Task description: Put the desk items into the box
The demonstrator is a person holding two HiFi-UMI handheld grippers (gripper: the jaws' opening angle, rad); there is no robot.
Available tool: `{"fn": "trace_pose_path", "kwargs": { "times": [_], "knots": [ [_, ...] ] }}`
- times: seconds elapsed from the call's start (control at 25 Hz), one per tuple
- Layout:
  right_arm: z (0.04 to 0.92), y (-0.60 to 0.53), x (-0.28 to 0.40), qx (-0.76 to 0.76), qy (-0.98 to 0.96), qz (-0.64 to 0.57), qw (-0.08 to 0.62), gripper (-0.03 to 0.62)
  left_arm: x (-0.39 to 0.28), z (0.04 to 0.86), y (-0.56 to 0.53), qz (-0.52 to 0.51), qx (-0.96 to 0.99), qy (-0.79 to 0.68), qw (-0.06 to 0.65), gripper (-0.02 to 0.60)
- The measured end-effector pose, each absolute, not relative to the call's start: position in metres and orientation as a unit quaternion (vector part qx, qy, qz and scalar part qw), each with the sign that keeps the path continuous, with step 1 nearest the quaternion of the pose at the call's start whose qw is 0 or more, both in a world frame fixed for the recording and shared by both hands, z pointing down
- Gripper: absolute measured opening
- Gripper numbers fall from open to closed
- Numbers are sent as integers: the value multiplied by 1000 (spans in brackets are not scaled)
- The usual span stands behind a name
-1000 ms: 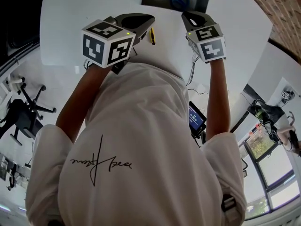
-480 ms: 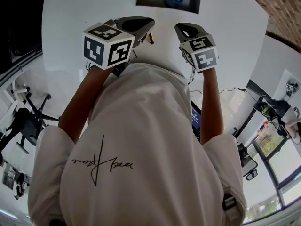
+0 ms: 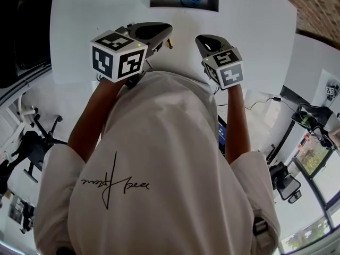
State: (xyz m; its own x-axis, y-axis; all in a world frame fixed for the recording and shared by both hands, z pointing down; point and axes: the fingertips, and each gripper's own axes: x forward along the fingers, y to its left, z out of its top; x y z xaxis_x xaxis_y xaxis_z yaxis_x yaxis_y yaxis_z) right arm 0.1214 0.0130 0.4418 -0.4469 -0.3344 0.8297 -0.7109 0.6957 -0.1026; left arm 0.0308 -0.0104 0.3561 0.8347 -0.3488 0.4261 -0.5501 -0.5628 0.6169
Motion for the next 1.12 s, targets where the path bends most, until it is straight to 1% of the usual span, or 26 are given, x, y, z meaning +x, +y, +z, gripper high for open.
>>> {"fn": "trace_pose_path", "kwargs": {
  "times": [0.24, 0.52, 0.72, 0.92, 1.12],
  "knots": [
    [440, 31, 110, 314, -823, 226, 416, 32, 24, 352, -6, 139, 877, -270, 372, 4],
    [440, 33, 92, 325, -829, 223, 398, 34, 1, 349, -14, 104, 861, -313, 388, 5],
    [443, 28, 84, 336, -829, 222, 388, 34, -17, 344, -20, 87, 859, -340, 372, 5],
    [446, 23, 85, 338, -824, 263, 370, 34, -21, 344, -22, 87, 856, -347, 374, 5],
    [450, 19, 78, 342, -818, 288, 362, 34, -23, 336, -24, 52, 849, -350, 392, 5]
  ]
}}
